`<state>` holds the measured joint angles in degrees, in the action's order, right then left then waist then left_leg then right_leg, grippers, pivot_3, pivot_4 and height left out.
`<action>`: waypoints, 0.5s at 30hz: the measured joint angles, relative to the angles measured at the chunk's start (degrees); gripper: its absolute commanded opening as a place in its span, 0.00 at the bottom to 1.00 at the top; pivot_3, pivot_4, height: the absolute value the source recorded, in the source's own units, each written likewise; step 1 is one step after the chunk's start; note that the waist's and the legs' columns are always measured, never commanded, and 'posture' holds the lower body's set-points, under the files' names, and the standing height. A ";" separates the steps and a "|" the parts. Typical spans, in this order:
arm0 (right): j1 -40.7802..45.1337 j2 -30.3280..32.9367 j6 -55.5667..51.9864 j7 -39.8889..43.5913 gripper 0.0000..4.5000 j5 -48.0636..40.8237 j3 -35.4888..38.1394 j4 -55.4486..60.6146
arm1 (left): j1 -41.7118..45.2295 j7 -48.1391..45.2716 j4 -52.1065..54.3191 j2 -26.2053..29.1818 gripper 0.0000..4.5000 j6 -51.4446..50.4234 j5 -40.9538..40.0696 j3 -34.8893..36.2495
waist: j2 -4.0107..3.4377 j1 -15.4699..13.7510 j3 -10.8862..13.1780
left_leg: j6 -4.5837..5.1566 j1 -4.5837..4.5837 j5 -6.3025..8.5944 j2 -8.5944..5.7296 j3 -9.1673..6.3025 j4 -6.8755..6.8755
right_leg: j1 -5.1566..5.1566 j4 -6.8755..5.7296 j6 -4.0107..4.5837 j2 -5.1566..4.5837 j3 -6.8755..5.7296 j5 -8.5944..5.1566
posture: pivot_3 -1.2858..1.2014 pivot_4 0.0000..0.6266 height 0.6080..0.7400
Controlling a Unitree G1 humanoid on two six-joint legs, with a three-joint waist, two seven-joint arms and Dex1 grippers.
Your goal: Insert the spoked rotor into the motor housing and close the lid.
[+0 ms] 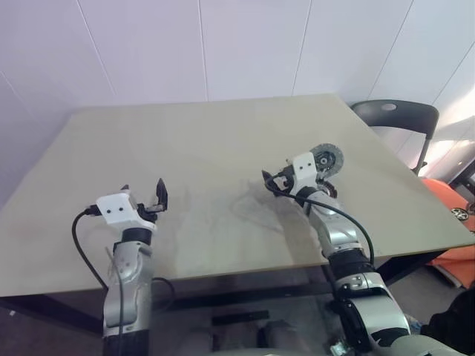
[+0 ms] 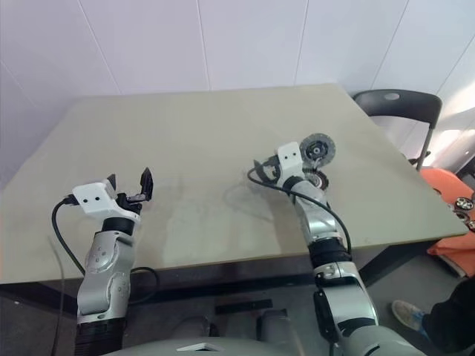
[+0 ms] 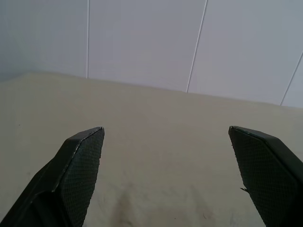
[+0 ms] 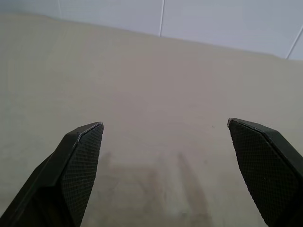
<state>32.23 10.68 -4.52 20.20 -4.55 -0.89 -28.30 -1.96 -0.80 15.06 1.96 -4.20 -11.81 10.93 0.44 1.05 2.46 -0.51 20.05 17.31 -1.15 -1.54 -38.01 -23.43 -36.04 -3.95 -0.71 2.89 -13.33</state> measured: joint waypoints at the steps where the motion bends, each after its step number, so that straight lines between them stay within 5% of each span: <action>1: 0.36 -0.08 0.14 0.13 0.99 0.05 -0.07 -0.42 | -0.33 0.12 0.03 -0.03 0.99 0.10 0.00 0.03 | 0.00 0.00 0.00 | 0.00 0.00 0.00 0.00 0.00 0.00 | 0.00 0.00 0.00 0.00 0.00 0.00 | 0.52 0.00 1.00; 15: 1.86 -1.01 1.64 1.47 0.99 0.50 -0.71 -3.02 | -2.14 1.38 0.90 -0.46 0.99 0.94 0.12 0.01 | 0.00 -0.13 0.00 | 0.00 0.01 0.00 0.00 -0.01 0.00 | 0.00 0.00 0.02 -0.02 0.00 -0.01 | 0.52 0.00 1.00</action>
<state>34.09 9.67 -2.87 21.68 -4.05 -1.60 -31.31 -4.10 0.58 15.96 1.50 -3.26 -11.69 10.94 0.44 0.92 2.46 -0.51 20.06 17.31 -1.15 -1.56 -38.01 -23.43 -36.04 -3.93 -0.73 2.89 -13.34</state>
